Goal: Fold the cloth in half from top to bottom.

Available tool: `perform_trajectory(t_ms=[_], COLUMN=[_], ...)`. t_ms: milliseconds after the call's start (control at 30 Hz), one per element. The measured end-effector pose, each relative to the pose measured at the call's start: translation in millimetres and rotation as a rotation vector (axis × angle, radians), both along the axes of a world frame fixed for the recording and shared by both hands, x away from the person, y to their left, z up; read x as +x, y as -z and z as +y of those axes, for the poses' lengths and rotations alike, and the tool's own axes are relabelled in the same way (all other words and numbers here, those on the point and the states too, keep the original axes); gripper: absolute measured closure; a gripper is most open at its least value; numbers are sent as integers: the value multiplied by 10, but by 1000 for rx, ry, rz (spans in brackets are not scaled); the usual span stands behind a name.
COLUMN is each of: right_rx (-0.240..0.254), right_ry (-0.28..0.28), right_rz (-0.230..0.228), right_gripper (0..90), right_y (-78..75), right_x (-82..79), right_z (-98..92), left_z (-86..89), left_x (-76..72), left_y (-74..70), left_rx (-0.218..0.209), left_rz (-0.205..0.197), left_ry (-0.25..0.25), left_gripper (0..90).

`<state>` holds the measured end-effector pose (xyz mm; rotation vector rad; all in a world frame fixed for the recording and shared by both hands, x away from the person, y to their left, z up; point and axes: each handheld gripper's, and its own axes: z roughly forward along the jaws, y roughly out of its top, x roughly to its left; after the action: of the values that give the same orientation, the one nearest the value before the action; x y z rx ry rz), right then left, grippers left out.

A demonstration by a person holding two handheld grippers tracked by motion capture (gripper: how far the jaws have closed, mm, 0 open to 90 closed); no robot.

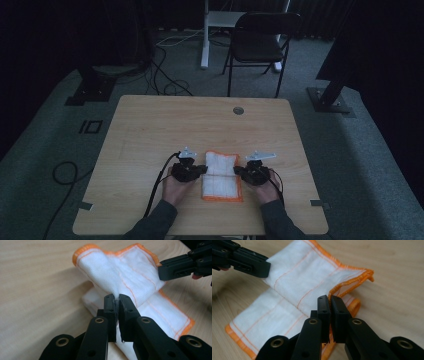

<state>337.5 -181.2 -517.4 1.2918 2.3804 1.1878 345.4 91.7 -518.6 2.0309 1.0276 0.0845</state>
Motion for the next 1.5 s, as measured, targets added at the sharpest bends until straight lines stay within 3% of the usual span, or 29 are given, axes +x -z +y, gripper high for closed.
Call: perform_trajectory(t_ms=[167,300,367,600,867,1167,1500], right_rx=[-5,-23,-18,13,31,14,41], right_ry=[4,19,31,54,93,123,142], right_rz=[31,39,49,19,-1,-7,-11], right_gripper=[841,736,704,599,590,588,557], right_y=[55,77,77,-17,-99,-58,-28], right_x=[-26,-26,-24,-7,140,274,351], right_z=[-14,-29,-45,-126,-144,-103,-89], left_z=[40,112,122,206,239,179,48], left_x=[-92,-90,-92,-55,64,200,303], left_y=[90,137,125,-19,-122,-141,-142], left_rx=[15,13,23,4,-3,-2,2], left_rz=[15,31,19,-27,-73,-107,-150], left_ry=[-6,-13,-11,-36,-66,-74,-68], left_gripper=[837,795,785,700,648,623,594])
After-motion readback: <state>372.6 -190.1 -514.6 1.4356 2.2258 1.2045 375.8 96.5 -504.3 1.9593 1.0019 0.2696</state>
